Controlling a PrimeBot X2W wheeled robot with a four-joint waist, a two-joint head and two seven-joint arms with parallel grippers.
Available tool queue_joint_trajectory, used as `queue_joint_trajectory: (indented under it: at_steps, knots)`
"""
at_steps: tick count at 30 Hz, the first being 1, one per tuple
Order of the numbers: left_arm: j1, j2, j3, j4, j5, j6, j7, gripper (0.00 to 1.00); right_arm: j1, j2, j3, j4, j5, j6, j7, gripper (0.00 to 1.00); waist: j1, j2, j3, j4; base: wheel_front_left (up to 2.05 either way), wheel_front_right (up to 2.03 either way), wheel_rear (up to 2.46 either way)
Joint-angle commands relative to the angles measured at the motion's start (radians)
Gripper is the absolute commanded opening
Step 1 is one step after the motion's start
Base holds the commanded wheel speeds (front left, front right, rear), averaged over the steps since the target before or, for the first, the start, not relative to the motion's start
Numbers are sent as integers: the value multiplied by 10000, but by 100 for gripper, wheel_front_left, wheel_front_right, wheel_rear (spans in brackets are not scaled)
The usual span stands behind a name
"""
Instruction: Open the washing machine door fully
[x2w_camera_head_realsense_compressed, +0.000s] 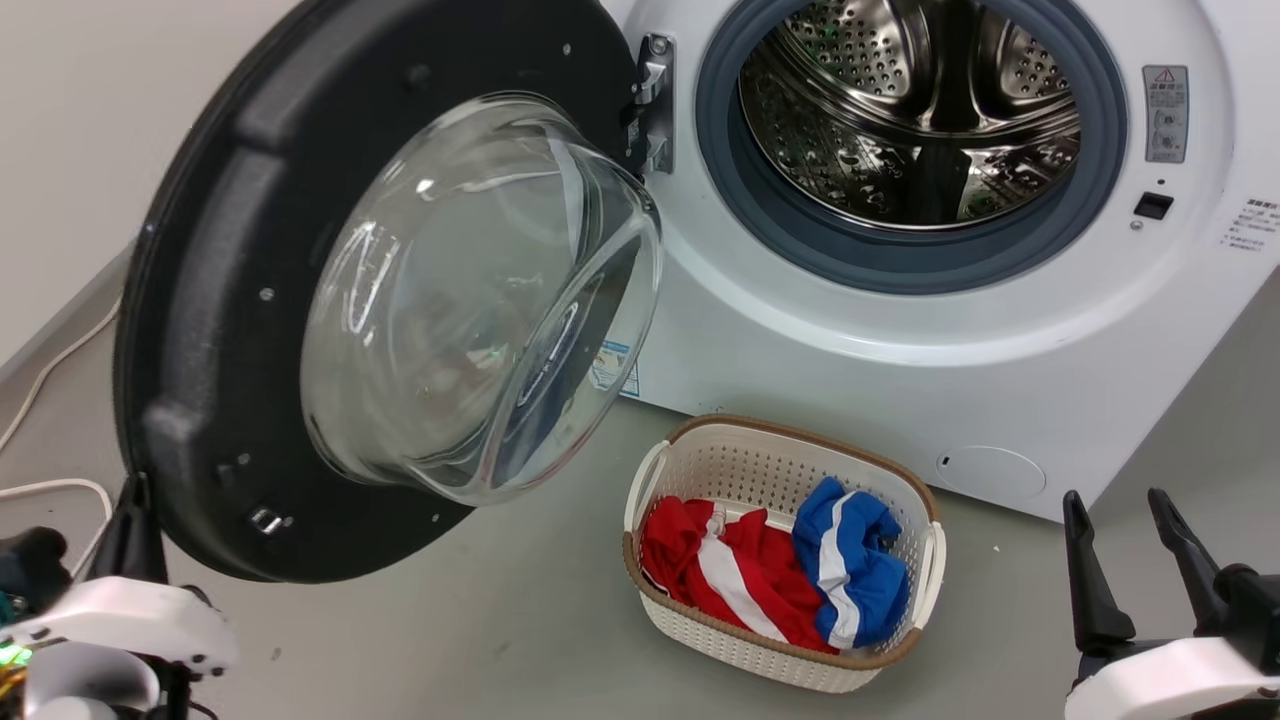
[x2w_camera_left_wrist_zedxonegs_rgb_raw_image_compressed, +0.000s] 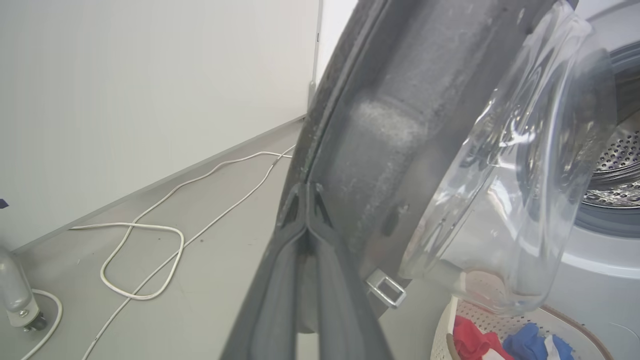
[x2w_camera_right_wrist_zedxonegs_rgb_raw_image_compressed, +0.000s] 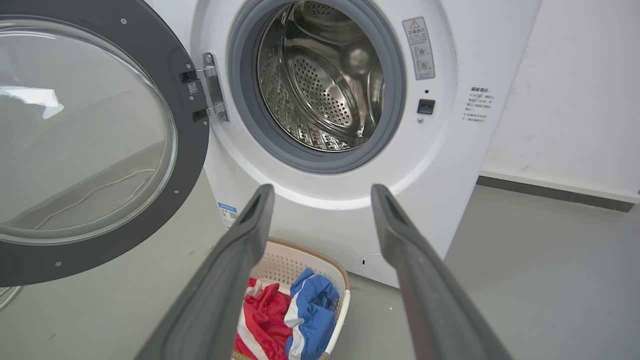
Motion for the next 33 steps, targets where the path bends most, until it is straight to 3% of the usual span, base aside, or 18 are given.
queue_joint_trajectory:
  at_steps: [1,19,26,33]
  knots:
    - [-328,198,164,352,-127,-136,-58,0,-183,19,-22,-162,-33,-2,63,100,0,0,201,-126,0,0,0]
    - [-2757,1253,493,3952,-417,-1185,-459,0,-581,19,3,-149,-13,-2,203,100,0,0,733,-518,0,0,0]
    - [-2044,823,417,3429,-348,-1018,-842,0,-310,21,-27,74,207,-2,66,100,0,0,232,-462,0,0,0]
    - [-779,322,167,1758,-19,-478,-1021,0,-57,19,-33,227,379,-2,-22,100,0,0,-200,-395,0,0,0]
